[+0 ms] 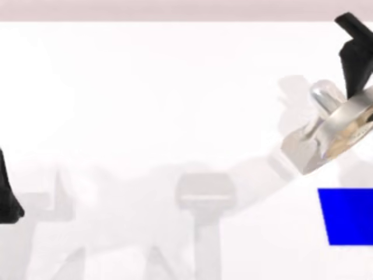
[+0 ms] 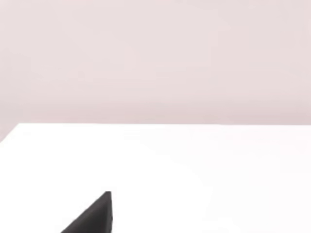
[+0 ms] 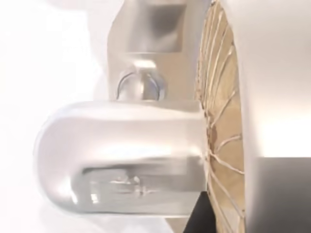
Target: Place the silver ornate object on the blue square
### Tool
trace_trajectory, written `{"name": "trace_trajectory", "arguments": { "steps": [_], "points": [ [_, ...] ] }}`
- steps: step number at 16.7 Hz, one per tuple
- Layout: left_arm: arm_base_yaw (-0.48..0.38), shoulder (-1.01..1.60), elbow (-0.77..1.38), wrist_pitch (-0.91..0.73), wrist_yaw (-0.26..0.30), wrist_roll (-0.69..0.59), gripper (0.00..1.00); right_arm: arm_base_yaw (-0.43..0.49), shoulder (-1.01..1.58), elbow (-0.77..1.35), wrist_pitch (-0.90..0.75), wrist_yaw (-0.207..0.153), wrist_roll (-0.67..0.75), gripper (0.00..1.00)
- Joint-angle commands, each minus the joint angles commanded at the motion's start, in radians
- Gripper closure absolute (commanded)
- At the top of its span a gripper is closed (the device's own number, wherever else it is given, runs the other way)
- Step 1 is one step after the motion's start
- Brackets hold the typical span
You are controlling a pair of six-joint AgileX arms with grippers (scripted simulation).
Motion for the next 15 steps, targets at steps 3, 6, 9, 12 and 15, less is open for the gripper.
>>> {"name": "trace_trajectory", "arguments": {
  "steps": [3,6,9,12,15],
  "points": [
    [0.0,0.0,0.0,0.0,0.0,0.0,0.0,-0.019,-0.129,-0.17,0.054,0.016,0.241,1.0],
    [0.0,0.0,0.0,0.0,0.0,0.0,0.0,-0.024,-0.203,-0.314,0.07,0.041,0.419,1.0],
    [0.0,0.0,0.0,0.0,0.0,0.0,0.0,-0.023,-0.23,-0.402,0.064,0.06,0.513,1.0],
    [0.0,0.0,0.0,0.0,0.0,0.0,0.0,-0.022,-0.233,-0.416,0.062,0.064,0.527,1.0],
    [0.0,0.0,0.0,0.0,0.0,0.0,0.0,-0.02,-0.229,-0.413,0.062,0.062,0.527,1.0]
  ]
}}
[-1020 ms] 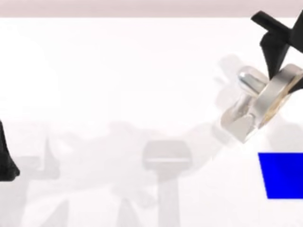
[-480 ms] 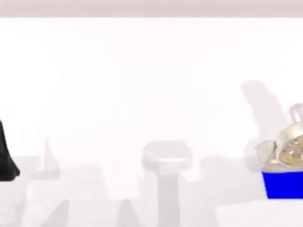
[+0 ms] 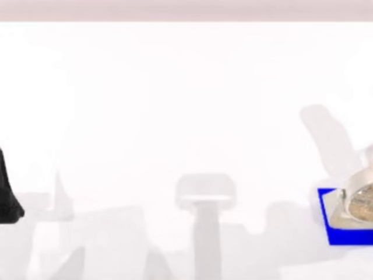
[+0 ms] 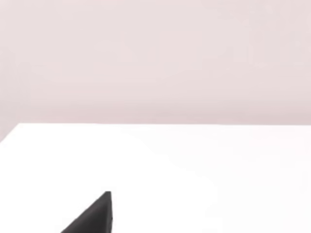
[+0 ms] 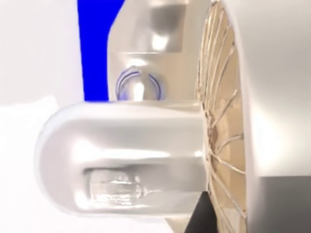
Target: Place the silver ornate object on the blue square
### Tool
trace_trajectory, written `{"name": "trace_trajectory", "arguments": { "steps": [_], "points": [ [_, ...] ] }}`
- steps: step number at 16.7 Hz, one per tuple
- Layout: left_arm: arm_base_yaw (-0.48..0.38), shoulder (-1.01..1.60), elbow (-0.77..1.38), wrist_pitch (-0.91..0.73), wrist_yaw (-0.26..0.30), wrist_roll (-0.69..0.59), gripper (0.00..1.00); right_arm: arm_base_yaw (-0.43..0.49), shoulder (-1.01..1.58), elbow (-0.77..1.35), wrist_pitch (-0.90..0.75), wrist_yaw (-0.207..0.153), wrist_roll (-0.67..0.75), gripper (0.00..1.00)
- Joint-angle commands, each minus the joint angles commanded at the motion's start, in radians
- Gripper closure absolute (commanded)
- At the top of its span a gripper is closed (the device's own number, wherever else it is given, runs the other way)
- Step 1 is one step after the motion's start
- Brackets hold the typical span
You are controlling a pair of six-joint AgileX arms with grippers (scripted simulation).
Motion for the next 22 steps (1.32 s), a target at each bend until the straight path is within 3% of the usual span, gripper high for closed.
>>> {"name": "trace_trajectory", "arguments": {
  "steps": [11,22],
  "points": [
    [0.0,0.0,0.0,0.0,0.0,0.0,0.0,-0.004,0.013,-0.124,0.139,0.002,-0.002,1.0],
    [0.0,0.0,0.0,0.0,0.0,0.0,0.0,-0.004,0.013,-0.124,0.139,0.002,-0.002,0.17]
  ]
}}
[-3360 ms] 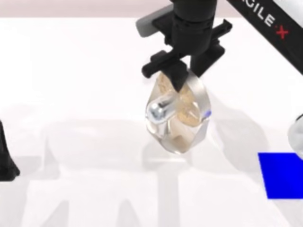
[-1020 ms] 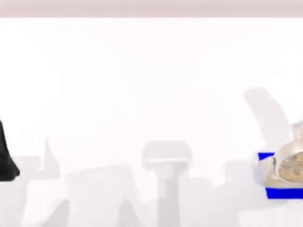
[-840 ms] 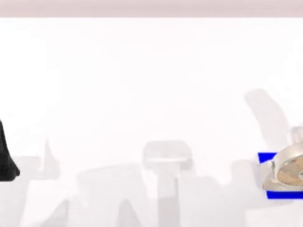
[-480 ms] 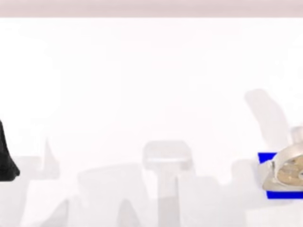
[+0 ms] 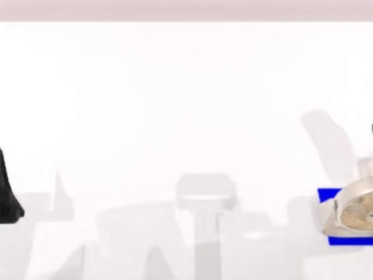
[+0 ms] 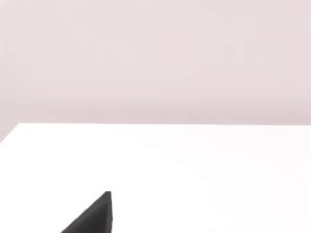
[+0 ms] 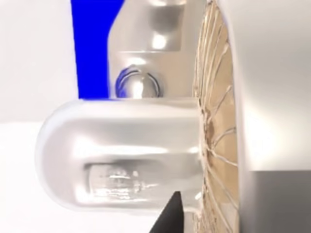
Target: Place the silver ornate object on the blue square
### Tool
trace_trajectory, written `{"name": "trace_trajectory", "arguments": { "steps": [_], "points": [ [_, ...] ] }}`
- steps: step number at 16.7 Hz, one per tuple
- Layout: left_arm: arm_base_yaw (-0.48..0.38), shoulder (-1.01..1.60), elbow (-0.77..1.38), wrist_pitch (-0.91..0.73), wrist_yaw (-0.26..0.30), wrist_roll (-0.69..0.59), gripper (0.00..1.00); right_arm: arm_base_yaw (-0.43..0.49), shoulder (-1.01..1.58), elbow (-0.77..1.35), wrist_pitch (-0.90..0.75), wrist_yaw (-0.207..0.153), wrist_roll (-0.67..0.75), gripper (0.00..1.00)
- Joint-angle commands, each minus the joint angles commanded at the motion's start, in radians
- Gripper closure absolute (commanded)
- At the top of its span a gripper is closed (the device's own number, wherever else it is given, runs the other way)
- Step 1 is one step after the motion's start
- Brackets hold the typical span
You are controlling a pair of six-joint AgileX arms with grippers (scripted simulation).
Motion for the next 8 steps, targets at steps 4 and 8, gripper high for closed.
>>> {"name": "trace_trajectory", "arguments": {
  "steps": [4,8],
  "points": [
    [0.0,0.0,0.0,0.0,0.0,0.0,0.0,0.0,0.0,0.0,0.0,0.0,0.0,0.0],
    [0.0,0.0,0.0,0.0,0.0,0.0,0.0,0.0,0.0,0.0,0.0,0.0,0.0,0.0]
  ]
}}
